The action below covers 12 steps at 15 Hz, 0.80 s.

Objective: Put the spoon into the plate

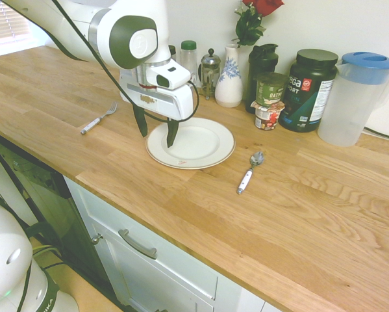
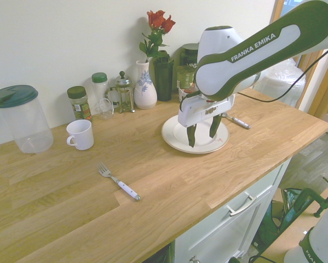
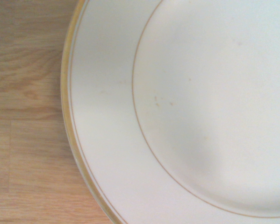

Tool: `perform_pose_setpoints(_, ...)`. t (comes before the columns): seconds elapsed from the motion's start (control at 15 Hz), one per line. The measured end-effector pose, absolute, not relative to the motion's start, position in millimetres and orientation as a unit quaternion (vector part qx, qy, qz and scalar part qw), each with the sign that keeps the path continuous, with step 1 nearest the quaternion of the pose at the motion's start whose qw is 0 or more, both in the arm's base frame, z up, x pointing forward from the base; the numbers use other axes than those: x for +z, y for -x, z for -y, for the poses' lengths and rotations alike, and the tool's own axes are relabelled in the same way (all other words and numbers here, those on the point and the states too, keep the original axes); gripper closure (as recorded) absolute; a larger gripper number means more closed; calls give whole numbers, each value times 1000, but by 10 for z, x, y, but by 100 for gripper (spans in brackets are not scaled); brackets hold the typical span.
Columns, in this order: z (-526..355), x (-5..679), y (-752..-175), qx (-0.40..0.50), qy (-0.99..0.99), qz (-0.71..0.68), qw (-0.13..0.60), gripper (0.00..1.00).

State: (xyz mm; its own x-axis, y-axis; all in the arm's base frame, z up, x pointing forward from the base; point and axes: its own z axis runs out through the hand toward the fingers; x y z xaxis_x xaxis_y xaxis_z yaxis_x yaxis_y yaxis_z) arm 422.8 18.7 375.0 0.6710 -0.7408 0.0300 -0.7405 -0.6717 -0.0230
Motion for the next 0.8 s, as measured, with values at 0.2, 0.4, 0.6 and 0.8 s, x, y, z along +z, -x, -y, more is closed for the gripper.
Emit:
perform_pose_setpoints(0.2,-165,3795,-4240,-21,921,-390,5,0)
perform_pose_setpoints(0.4,287,4112,-4306,-14,946,-325,13,0)
perform_pose_setpoints(0.6,1098,4302,-4330,-19,960,-278,9,0)
perform_pose_setpoints(0.8,1706,4150,-4358,-9,958,-287,-7,0)
